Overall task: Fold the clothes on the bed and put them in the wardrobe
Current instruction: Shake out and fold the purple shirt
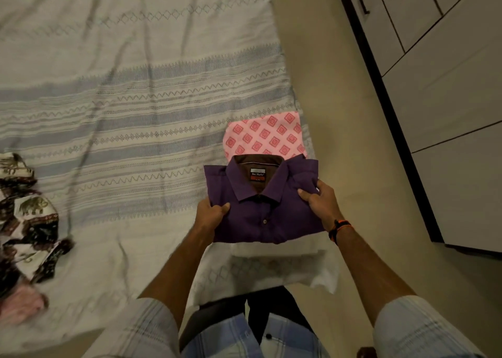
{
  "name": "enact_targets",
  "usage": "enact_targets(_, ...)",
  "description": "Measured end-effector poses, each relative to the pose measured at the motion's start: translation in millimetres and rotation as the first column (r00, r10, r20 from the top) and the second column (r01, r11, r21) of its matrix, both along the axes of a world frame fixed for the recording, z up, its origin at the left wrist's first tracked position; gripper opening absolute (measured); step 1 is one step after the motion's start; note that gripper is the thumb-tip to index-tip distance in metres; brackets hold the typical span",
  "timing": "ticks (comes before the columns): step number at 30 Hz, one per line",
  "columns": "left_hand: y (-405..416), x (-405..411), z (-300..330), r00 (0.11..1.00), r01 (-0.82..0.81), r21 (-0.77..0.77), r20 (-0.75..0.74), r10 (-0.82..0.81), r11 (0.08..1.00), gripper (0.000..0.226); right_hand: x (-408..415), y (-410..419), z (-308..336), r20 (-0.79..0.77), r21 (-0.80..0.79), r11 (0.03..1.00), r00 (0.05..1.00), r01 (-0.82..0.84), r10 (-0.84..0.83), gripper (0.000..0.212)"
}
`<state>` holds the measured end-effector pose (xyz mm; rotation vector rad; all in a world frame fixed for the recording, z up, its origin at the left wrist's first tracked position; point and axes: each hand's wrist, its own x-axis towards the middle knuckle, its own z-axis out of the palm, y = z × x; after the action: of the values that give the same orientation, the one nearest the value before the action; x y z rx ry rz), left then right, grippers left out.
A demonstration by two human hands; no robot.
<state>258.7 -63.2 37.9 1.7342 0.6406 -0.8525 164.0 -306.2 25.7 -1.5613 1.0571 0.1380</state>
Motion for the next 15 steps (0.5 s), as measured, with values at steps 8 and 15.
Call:
enact_targets(8, 3.8, -71.9, 0.7, 1.000, 0.016, -0.029, 0.001, -0.016, 0.999, 0.044, -82.6, 4.2, 2.3, -0.031, 0.023, 0.997, 0.997, 0.071, -0.070, 0.033)
enact_targets(15, -2.5, -86.7, 0.3, 0.999, 0.017, -0.061, 0.040, -0.015, 0.998, 0.046, -99.1, -8.5, 2.1, 0.019, 0.040, 0.994, 0.995, 0.097, -0.098, 0.034)
